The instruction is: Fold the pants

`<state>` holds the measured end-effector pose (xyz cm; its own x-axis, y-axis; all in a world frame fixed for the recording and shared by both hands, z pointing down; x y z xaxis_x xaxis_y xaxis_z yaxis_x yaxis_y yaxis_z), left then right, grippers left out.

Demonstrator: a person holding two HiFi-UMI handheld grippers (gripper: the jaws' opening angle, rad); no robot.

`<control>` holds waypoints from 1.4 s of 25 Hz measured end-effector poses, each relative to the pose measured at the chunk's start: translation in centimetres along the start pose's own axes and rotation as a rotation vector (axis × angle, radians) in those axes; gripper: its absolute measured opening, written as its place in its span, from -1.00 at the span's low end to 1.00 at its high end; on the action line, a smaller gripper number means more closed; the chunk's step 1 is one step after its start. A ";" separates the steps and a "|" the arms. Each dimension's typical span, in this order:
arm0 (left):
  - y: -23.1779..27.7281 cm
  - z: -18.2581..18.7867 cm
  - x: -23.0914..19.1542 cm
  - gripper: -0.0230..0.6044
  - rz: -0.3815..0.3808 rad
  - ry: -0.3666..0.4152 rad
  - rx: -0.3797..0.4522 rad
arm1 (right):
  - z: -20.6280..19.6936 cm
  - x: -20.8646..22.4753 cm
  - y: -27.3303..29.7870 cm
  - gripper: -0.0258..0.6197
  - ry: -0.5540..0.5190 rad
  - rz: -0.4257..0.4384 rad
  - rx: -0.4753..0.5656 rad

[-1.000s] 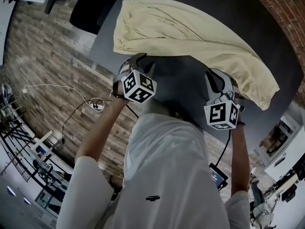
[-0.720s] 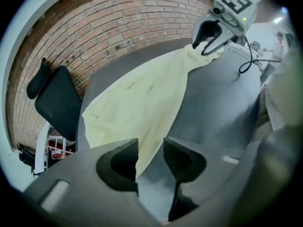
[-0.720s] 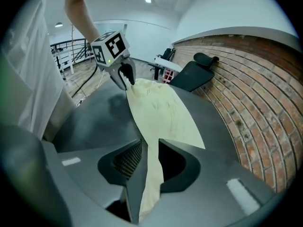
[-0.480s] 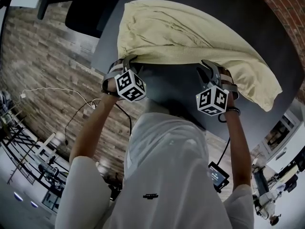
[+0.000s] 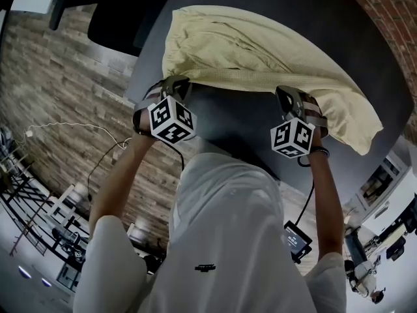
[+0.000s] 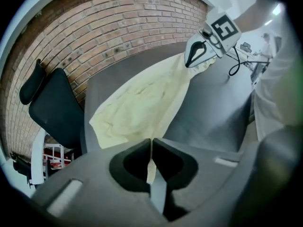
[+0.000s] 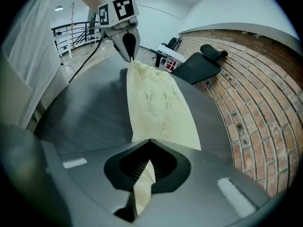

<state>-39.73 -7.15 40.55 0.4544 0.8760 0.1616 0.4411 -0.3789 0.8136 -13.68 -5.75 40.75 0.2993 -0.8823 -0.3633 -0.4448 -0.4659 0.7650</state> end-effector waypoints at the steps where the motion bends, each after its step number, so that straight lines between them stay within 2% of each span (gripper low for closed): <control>1: -0.4 0.6 -0.7 -0.88 0.009 0.000 0.006 | 0.1 0.2 -0.1 -0.90 0.017 0.008 0.003; 2: -0.8 1.3 -1.4 -0.88 0.016 0.003 0.011 | 0.2 0.3 -0.1 -0.82 0.042 0.030 0.000; 3: -1.2 1.9 -2.0 -0.88 0.023 0.007 0.015 | 0.1 0.2 0.0 -0.47 0.069 0.062 -0.008; 4: -1.5 2.6 -2.6 -0.88 0.029 0.012 0.018 | 0.0 0.1 0.0 -0.21 0.087 0.086 -0.015; 5: -1.8 3.2 -3.1 -0.88 0.033 0.018 0.021 | -0.2 0.2 0.1 -0.20 0.087 0.087 -0.020; 6: -2.0 3.8 -3.5 -0.88 0.036 0.023 0.024 | -0.4 0.4 0.1 -0.26 0.068 0.060 -0.025; 8: -2.2 4.8 -4.3 -0.88 0.038 0.035 0.031 | -0.9 1.4 -0.1 -0.81 0.019 -0.032 -0.031; 9: -2.3 5.2 -4.7 -0.88 0.038 0.042 0.034 | -1.0 2.0 -0.2 -0.88 0.013 -0.065 -0.028; 13: -2.3 6.7 -6.3 -0.88 0.045 0.075 0.044 | -0.5 4.0 -1.1 -0.88 0.056 -0.106 -0.002; 22: 1.5 10.9 -12.3 -0.88 0.090 0.179 0.030 | -0.4 11.1 -1.2 -0.88 0.052 -0.207 0.001; 28: 5.1 10.3 -16.5 -0.87 0.077 0.189 -0.009 | 0.0 13.7 2.1 -0.88 0.058 -0.204 -0.039; 32: 8.3 9.3 -17.7 -0.87 0.036 0.215 -0.063 | -0.7 14.6 4.8 -0.88 0.077 -0.183 -0.072; 35: 11.0 8.7 -18.2 -0.80 0.026 0.207 -0.097 | -1.6 15.1 6.5 -0.88 0.100 -0.169 -0.097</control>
<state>-36.41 -29.86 41.64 0.2921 0.9127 0.2859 0.3500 -0.3802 0.8561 -10.69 -22.02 41.10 0.4476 -0.7787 -0.4398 -0.2996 -0.5939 0.7467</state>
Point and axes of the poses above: the fingertips, and each gripper's own axes: y forward along the fingers, x to its right, z out of its top, the point moved 6 cm from there along -y, backward along the fingers, and after that the axes turned 13 degrees about x, right-handed, at the moved point
